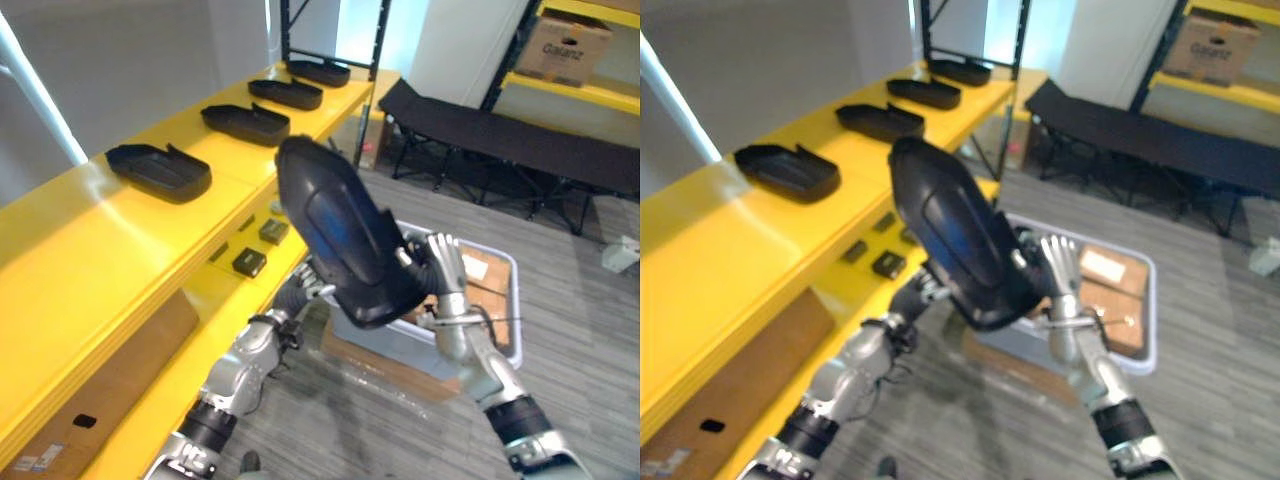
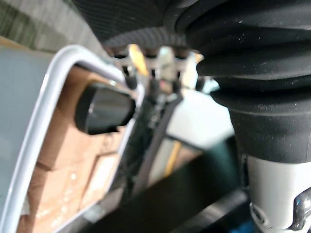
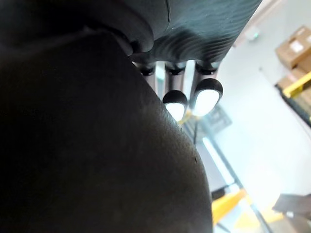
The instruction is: Walk over and take plastic housings, then place them on the shelf
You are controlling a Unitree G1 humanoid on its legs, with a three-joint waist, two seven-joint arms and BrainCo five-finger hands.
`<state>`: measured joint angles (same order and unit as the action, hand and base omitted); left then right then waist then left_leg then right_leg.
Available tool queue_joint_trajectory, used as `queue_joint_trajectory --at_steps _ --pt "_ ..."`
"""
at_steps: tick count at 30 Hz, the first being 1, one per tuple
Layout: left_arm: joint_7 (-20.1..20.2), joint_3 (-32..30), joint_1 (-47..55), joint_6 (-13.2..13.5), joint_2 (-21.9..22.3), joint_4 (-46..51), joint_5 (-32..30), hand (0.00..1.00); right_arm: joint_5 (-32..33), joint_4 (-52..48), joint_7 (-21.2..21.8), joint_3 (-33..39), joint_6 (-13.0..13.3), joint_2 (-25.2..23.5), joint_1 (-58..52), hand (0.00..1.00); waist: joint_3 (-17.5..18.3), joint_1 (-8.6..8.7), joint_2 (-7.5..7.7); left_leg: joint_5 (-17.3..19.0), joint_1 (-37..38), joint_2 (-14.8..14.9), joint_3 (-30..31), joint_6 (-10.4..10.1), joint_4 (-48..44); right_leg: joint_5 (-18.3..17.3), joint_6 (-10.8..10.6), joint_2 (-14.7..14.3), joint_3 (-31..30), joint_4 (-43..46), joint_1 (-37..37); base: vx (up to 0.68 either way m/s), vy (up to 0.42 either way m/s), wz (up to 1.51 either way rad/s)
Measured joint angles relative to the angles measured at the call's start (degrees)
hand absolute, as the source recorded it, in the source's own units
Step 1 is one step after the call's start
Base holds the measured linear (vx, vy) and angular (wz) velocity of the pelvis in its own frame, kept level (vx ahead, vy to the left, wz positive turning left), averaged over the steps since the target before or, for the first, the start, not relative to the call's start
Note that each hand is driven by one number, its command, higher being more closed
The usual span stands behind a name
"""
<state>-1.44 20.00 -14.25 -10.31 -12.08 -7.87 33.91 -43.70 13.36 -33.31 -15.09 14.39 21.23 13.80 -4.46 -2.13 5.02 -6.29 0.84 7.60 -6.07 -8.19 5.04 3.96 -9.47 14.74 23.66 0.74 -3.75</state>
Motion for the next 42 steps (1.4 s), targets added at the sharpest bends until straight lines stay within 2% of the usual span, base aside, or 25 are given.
queue_joint_trajectory --at_steps 1,9,10,18,21,24,27,39,40,42 --pt "0.00 0.62 -0.21 0.03 0.04 0.00 0.06 0.00 -0.09 0.87 -0.01 -0.52 0.62 -0.12 0.00 1.00 0.04 -0.09 0.05 0.00 0.01 -0.03 0.09 0.00 0.00 0.00 0.00 0.00 0.07 -0.10 -0.13 -0.01 -0.002 0.03" --pt "-0.18 2.25 -0.35 0.27 0.80 0.02 3.95 0.00 -0.35 3.83 -0.38 -1.87 0.67 -0.88 0.00 1.00 0.08 -0.18 0.13 0.00 -0.07 -0.09 0.25 0.00 -0.04 0.10 -0.16 -0.01 0.20 -0.38 -0.28 0.00 0.000 0.00" --pt "-0.24 2.52 -0.35 0.33 0.80 0.02 3.95 1.00 -0.35 3.85 -0.44 -1.87 0.67 -0.88 0.00 1.00 0.08 -0.18 0.14 0.00 -0.07 -0.10 0.27 0.00 -0.05 0.10 -0.16 -0.01 0.22 -0.38 -0.30 0.00 0.000 0.00" --pt "-1.03 3.22 -0.32 0.39 0.79 -0.02 5.29 1.00 -0.03 5.83 -2.36 -2.94 0.93 -1.44 -0.20 1.00 0.74 -0.23 1.12 0.01 -0.11 -0.13 0.46 0.01 -0.09 0.10 -0.16 -0.01 0.40 -0.48 -0.42 0.00 0.000 0.00" --pt "-2.54 3.24 -0.31 1.80 0.77 -0.33 6.05 1.00 0.14 5.82 -4.14 -3.28 2.10 -2.37 -0.28 1.00 0.99 -0.22 1.48 0.01 -0.10 -0.14 0.49 0.01 -0.27 0.10 -0.16 0.00 0.40 -0.49 -0.44 0.00 0.000 0.00" --pt "-4.95 3.20 -0.05 2.56 0.69 -0.37 5.28 1.00 0.26 5.77 -4.61 -3.76 2.12 -3.07 -0.28 1.00 1.04 -0.24 1.56 0.01 -0.08 -0.15 0.52 0.01 -0.28 0.10 -0.16 0.00 0.41 -0.50 -0.47 0.00 0.000 0.00" --pt "-5.75 3.24 0.19 2.99 0.70 -0.36 3.65 1.00 1.36 5.77 -4.61 -4.22 2.12 -3.27 -0.54 1.00 1.05 -0.28 1.57 0.01 -0.08 -0.16 0.56 0.01 -0.28 0.10 -0.17 0.00 0.46 -0.57 -0.52 0.00 0.000 0.00" --pt "-6.60 2.53 0.88 4.84 0.81 0.42 1.21 1.00 3.69 4.01 -5.58 -5.02 2.12 -5.01 -1.68 1.00 1.08 -0.20 1.53 0.04 0.10 -0.23 0.76 0.00 -0.29 0.48 -0.12 -0.17 1.07 -1.84 -1.44 0.00 0.000 0.01" --pt "-6.78 1.89 1.29 4.85 1.19 0.63 1.17 1.00 3.70 2.83 -5.61 -5.44 2.12 -5.02 -2.21 0.00 1.08 -0.20 1.53 0.04 0.10 -0.23 0.75 0.00 -0.29 0.51 -0.07 -0.20 1.07 -2.00 -1.49 0.00 0.000 0.00" --pt "-6.88 1.08 1.98 4.85 1.49 1.48 0.81 1.00 3.75 2.44 -5.61 -5.61 2.14 -5.52 -2.32 0.00 1.08 -0.19 1.53 0.06 0.10 -0.24 0.71 0.00 -0.29 0.60 0.05 -0.23 1.08 -2.27 -1.57 0.00 0.000 0.00"
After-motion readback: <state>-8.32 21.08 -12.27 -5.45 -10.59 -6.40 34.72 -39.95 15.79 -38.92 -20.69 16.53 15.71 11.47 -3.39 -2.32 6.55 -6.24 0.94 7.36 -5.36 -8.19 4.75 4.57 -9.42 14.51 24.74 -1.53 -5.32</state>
